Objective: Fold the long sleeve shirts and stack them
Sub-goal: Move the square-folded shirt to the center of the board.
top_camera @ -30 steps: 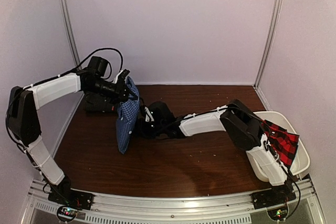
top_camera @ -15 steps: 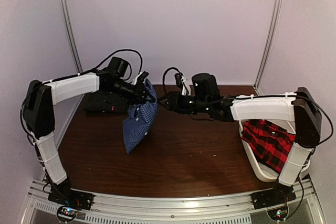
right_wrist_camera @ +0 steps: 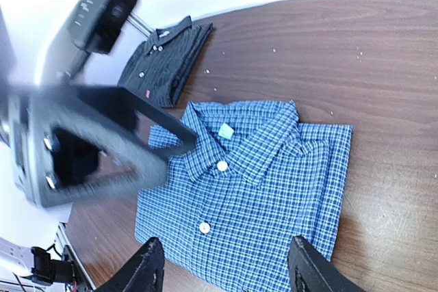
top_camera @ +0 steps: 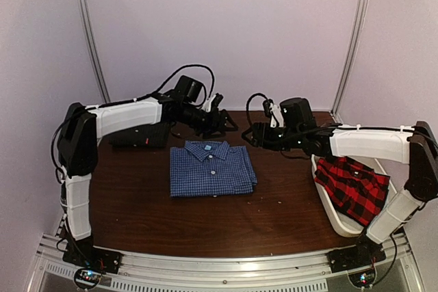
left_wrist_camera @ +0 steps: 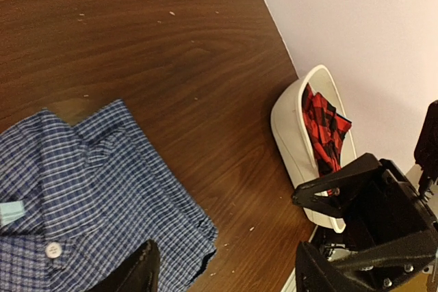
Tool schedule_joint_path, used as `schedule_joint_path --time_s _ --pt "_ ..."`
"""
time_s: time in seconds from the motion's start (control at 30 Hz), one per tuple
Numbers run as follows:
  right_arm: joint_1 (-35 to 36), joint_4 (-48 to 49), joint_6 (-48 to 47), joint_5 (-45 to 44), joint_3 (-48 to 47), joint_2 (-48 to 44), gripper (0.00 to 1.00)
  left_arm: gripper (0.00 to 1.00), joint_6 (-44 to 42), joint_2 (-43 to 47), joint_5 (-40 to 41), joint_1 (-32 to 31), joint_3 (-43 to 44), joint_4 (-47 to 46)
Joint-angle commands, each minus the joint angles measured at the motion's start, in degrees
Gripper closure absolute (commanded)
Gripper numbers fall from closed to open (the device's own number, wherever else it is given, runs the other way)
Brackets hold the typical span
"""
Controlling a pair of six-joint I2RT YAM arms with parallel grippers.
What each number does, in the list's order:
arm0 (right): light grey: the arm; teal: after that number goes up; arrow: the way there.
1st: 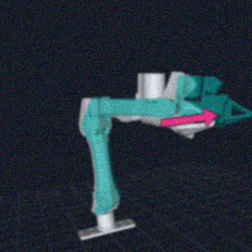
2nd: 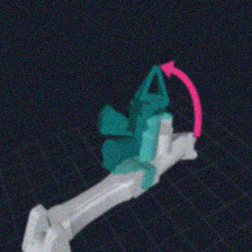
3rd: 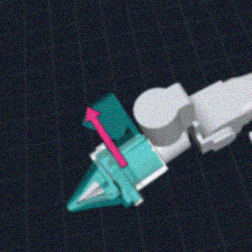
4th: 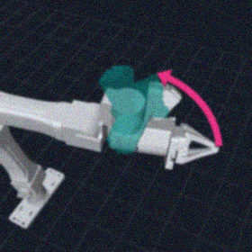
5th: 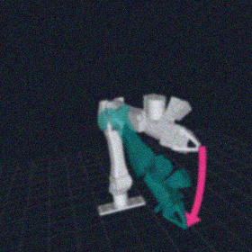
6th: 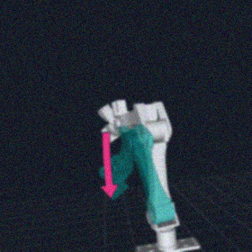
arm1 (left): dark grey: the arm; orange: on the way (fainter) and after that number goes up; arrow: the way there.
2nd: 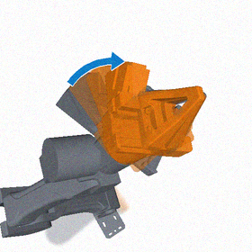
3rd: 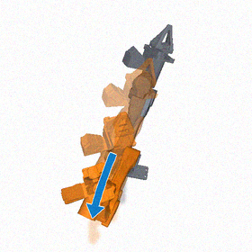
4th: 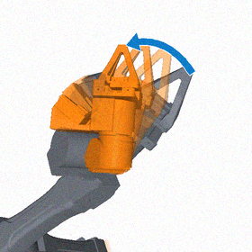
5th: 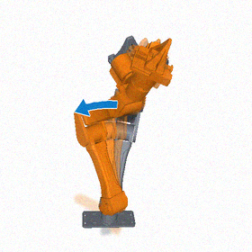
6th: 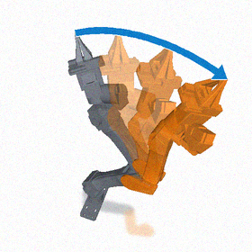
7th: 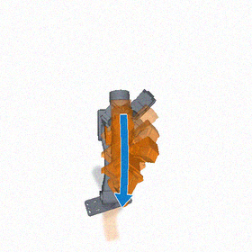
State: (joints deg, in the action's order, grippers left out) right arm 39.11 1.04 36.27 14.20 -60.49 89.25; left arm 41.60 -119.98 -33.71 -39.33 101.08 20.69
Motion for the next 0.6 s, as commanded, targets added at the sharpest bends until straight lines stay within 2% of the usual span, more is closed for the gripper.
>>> schedule_joint_path --time_s 0.0,0.17,0.3,0.43,0.57 --pt "0.45 -2.97 -2.36 -0.97 0.79 1.19 0.37 0.31 -1.17 8.18 5.42 4.28 -7.54 -1.43" --pt "0.88 -5.22 -4.42 -1.02 0.46 3.60 0.38 0.31 -2.61 16.15 8.06 9.32 -21.46 -2.37" --pt "1.32 -6.12 -6.07 -0.63 -0.52 5.95 0.40 0.36 -3.38 20.87 8.15 12.98 -30.73 -5.08" --pt "1.28 -6.31 -7.71 -1.23 -3.23 9.76 0.45 0.44 -5.04 21.70 10.89 14.70 -33.07 -4.46" --pt "0.86 -6.14 -8.83 -2.26 -7.59 14.30 0.50 0.47 -6.33 20.31 14.54 15.15 -33.01 -3.74"
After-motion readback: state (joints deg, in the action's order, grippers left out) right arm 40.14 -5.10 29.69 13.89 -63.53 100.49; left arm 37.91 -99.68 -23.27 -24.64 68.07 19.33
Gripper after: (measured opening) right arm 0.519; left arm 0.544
